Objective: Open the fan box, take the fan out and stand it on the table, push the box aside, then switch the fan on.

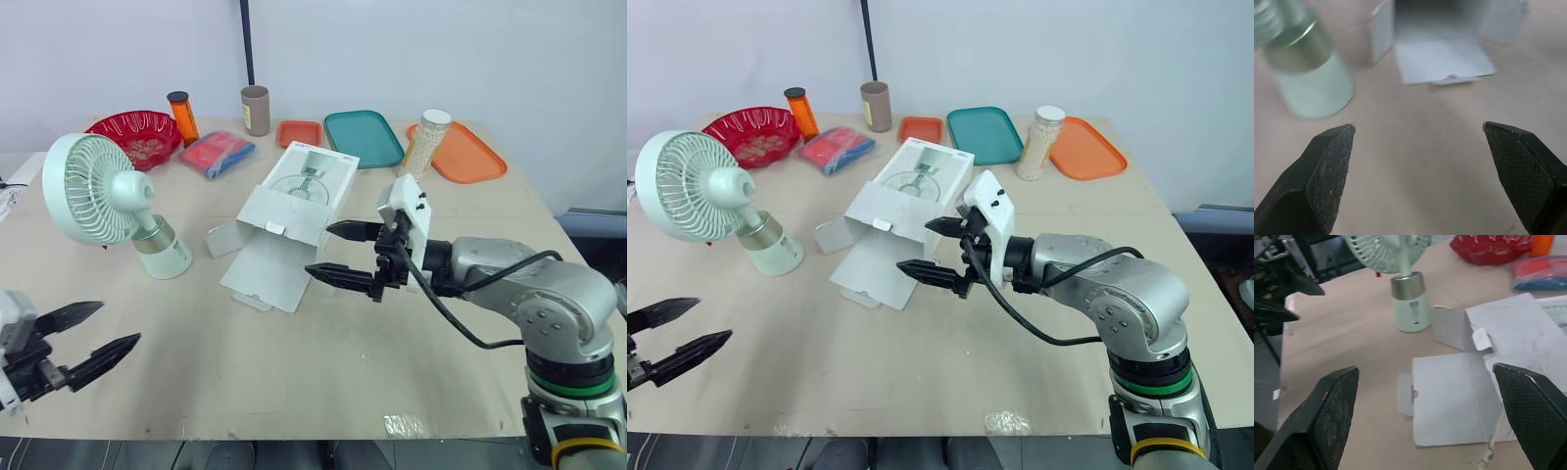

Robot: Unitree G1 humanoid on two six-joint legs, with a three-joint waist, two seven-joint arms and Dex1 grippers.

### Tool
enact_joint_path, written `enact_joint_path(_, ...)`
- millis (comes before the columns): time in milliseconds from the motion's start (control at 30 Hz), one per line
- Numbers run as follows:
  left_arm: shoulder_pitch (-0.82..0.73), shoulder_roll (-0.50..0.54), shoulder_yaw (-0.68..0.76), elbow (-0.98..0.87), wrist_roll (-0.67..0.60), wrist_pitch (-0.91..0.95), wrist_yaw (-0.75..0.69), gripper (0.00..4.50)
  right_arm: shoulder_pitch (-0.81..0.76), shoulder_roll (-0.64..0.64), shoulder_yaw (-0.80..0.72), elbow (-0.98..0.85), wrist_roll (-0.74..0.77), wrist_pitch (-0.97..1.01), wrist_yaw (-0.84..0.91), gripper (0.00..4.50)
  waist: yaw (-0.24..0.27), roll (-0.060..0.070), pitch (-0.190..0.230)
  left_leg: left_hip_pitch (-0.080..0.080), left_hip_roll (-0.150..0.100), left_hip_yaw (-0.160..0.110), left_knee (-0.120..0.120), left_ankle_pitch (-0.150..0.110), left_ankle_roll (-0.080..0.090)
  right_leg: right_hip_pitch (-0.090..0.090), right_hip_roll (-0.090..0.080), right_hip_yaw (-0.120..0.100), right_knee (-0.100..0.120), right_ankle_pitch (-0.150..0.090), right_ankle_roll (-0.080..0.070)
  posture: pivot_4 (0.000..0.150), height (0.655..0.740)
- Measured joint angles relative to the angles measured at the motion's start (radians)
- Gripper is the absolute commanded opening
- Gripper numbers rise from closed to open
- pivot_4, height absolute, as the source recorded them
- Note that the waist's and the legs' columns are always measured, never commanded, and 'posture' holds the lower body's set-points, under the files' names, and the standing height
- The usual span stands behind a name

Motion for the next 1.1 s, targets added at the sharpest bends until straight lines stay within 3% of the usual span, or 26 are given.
enact_joint_path(167,-0.135,0.047,-0.073,-0.021,-0.054,0.018,0.040,4.46,0.011,0.013,0.048,-0.032,-0.048,0.032,-0.088,4.50,-0.004,0.000,0.000,0.000,0.000,0.002,-0.001,0.000,0.000,-0.001,0.000,0.002,0.000,0.000,0.000,0.150,0.7400)
enact_joint_path(367,-0.218,0.078,-0.168,-0.017,-0.073,0.026,0.019,4.46,-0.021,0.185,0.144,-0.005,-0.197,0.124,-0.334,4.50,-0.011,0.000,0.000,-0.001,0.001,0.003,-0.003,0.002,-0.003,-0.005,0.001,0.002,0.001,0.001,-0.001,0.150,0.7400)
enact_joint_path(500,-0.252,0.078,-0.221,-0.013,-0.075,0.026,0.021,4.46,-0.047,0.244,0.156,0.016,-0.267,0.155,-0.405,4.50,-0.010,0.000,0.000,-0.001,0.001,0.003,-0.004,0.002,-0.003,-0.005,0.001,0.002,0.001,0.001,-0.001,0.150,0.7400)
enact_joint_path(767,-0.349,0.054,-0.304,-0.012,-0.069,0.026,0.110,4.46,-0.047,0.306,0.166,0.034,-0.363,0.193,-0.455,4.50,-0.011,0.000,0.000,-0.001,0.001,0.003,-0.005,0.002,-0.003,-0.006,0.001,0.003,0.001,0.001,-0.002,0.150,0.7400)
enact_joint_path(1100,-0.346,0.009,-0.360,-0.014,-0.046,0.022,0.151,4.46,-0.050,0.346,0.238,0.136,-0.468,0.123,-0.432,4.50,-0.012,-0.001,0.000,-0.001,0.001,0.004,-0.005,0.002,-0.004,-0.007,0.001,0.003,0.002,0.001,-0.001,0.150,0.7400)
